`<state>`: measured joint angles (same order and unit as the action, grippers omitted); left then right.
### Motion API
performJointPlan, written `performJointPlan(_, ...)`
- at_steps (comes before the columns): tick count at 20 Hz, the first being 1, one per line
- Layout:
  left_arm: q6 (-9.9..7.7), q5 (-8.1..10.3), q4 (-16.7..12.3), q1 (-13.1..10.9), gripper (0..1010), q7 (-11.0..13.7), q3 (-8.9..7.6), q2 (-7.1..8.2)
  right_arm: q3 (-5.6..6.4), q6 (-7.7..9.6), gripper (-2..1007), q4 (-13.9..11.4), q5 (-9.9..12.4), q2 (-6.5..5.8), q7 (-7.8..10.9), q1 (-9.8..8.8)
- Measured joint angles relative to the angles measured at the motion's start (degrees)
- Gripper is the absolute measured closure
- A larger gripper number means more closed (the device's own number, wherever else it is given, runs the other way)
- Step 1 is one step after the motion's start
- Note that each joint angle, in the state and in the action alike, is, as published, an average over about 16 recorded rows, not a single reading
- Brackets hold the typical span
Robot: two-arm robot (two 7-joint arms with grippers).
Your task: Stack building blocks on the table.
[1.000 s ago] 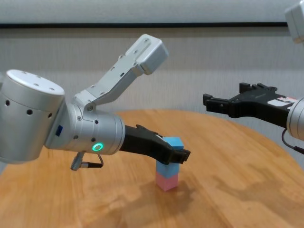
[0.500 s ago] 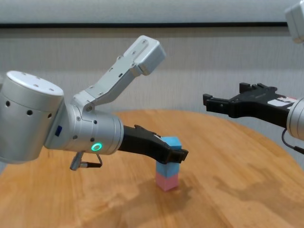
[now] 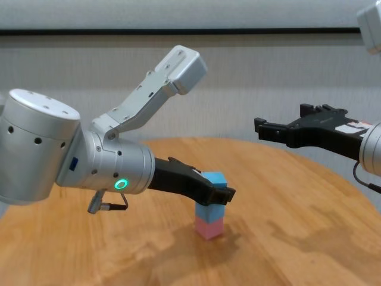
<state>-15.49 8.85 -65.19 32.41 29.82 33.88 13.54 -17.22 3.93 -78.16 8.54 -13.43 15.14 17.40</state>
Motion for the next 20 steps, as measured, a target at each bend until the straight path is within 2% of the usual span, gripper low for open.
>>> performJointPlan(6,0.08,0.20,-0.09,0.04,339,-0.03,-0.21,-0.02,0.00,0.00,0,0.00,0.00,0.00,0.00,0.00)
performJointPlan(11,-0.02,0.65,-1.20,-0.18,198,-0.17,-0.70,0.22,0.00,0.00,0,0.00,0.00,0.00,0.00,0.00)
performJointPlan(15,-0.40,1.39,-3.30,-0.65,99,-0.34,-1.44,0.80,0.00,0.00,0,0.00,0.00,0.00,0.00,0.00)
performJointPlan(20,-1.26,2.97,-7.66,-1.81,30,-1.08,-3.23,2.36,0.00,0.00,0,0.00,0.00,0.00,0.00,0.00)
